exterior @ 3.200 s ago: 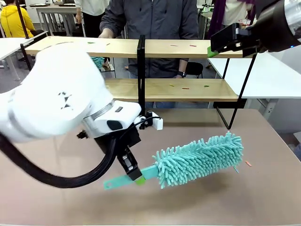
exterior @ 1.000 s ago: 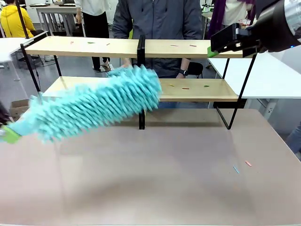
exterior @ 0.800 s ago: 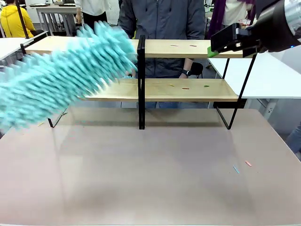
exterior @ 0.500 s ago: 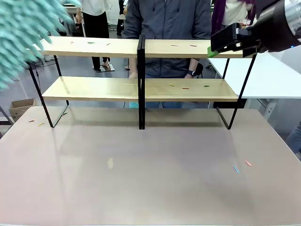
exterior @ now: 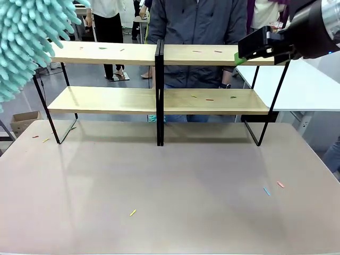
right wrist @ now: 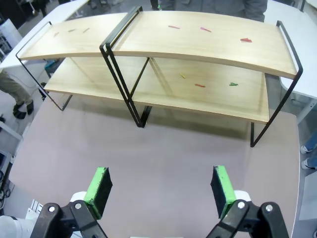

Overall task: Clean the shelves.
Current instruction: Clean a randomly selected level of the Shelf with the Duster, then clean another randomly selected level of the Shelf with the Duster.

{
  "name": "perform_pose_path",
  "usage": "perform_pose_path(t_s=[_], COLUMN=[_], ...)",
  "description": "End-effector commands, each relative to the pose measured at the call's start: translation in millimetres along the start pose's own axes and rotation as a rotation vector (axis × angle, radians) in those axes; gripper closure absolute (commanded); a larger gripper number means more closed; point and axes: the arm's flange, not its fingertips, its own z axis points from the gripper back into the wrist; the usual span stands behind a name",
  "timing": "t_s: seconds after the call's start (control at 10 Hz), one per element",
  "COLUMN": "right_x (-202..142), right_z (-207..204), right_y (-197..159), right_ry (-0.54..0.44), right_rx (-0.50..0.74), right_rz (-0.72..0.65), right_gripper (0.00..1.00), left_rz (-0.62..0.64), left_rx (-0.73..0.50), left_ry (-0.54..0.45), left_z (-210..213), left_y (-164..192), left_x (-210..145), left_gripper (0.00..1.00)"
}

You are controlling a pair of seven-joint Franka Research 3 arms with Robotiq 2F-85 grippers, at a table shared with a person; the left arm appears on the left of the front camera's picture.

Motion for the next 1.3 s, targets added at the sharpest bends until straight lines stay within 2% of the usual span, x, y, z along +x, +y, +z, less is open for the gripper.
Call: perform_pose_path(t_s=[0.0,0.1,0.2,0.3,0.5,0.6,0.7,0.8,1.2], right_x=[0,0,0,0,0,0,0,0,0], right_z=[-1,-1,-1,-1,-1,-1,-1,-1,-1], right_y=[-1,-1,-1,-1,-1,-1,-1,-1,-1], right_ry=[-0.001,-0.001,-0.001,-0.001,-0.001,-0.001,-0.001,-0.001,-0.001], right_rx=[0.002,0.002,0.002,0.002,0.002,0.002,0.002,0.002,0.002], right_rz=[-0.001,-0.001,-0.001,-0.001,-0.001,-0.001,-0.001,-0.001,-0.001], right_gripper=[0.00,0.00,0.00,0.00,0.00,0.00,0.00,0.00,0.00], left_rz=[0.103,0.258,0.346,0.356,0.324,0.363,0.456,0.409,0.409], left_rx=[0.031,0.142,0.245,0.325,0.428,0.431,0.353,0.462,0.462], left_ry=[-0.150,-0.252,-0.358,-0.516,-0.779,-0.835,-0.736,-0.747,-0.747], left_z=[13,43,79,127,196,211,202,212,212], left_y=[37,60,80,92,93,98,111,89,89], left_x=[9,7,-2,-15,-37,-48,-58,-55,-55], left_gripper=[0.87,0.87,0.87,0.87,0.87,0.87,0.87,0.87,0.87])
